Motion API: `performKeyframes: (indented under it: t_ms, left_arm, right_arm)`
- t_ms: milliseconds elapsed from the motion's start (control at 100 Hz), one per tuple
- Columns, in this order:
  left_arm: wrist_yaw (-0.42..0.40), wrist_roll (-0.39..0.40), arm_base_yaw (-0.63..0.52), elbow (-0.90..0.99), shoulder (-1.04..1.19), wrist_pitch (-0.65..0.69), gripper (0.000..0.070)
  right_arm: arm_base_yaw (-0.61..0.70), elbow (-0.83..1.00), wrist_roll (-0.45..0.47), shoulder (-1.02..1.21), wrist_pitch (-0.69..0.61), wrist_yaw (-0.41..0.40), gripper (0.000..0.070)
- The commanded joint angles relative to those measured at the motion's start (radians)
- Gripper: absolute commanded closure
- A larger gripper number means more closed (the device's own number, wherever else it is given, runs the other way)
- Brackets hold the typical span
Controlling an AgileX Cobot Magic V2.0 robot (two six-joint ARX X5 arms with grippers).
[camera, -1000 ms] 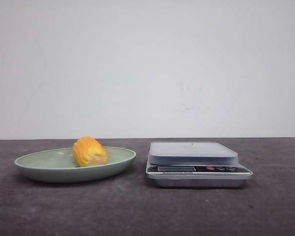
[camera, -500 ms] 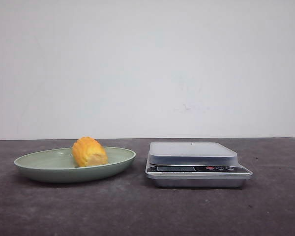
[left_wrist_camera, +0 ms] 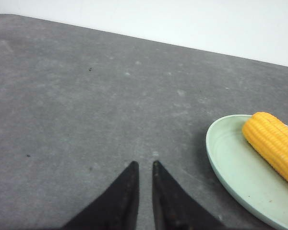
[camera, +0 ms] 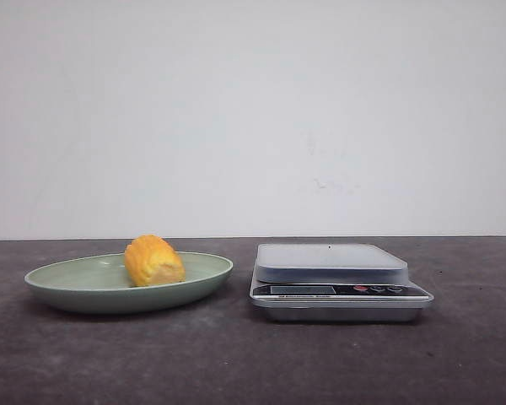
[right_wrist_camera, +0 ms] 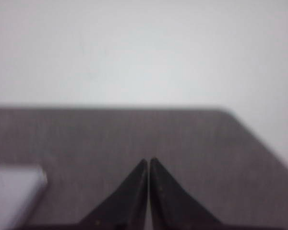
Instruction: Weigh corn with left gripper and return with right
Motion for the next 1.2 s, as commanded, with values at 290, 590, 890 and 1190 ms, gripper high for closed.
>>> performKeyframes:
  t_ms: [290,590,890,1190]
  left_arm:
    - [0.002,0.01,0.001,-0.016,-0.002,-0.005,0.07]
    - [0.002,0.01,0.001,-0.016,-0.002,-0.005,0.07]
    - [0.002,0.01,0.001,-0.016,-0.002,-0.005,0.07]
    - [0.002,0.01,0.001,-0.016,-0.002,-0.005,0.07]
  right_arm:
    - [-0.001,-0.181,0.053,-0.003,0.035,0.036,0.07]
    - [0.0,-0.181,0.049,-0.003,0.043,0.04,0.07]
    - [0.0,-0.181,0.049,-0.003,0.043,0.04,0.07]
    - [0.0,-0.181,0.049,-0.003,0.063,0.039,0.07]
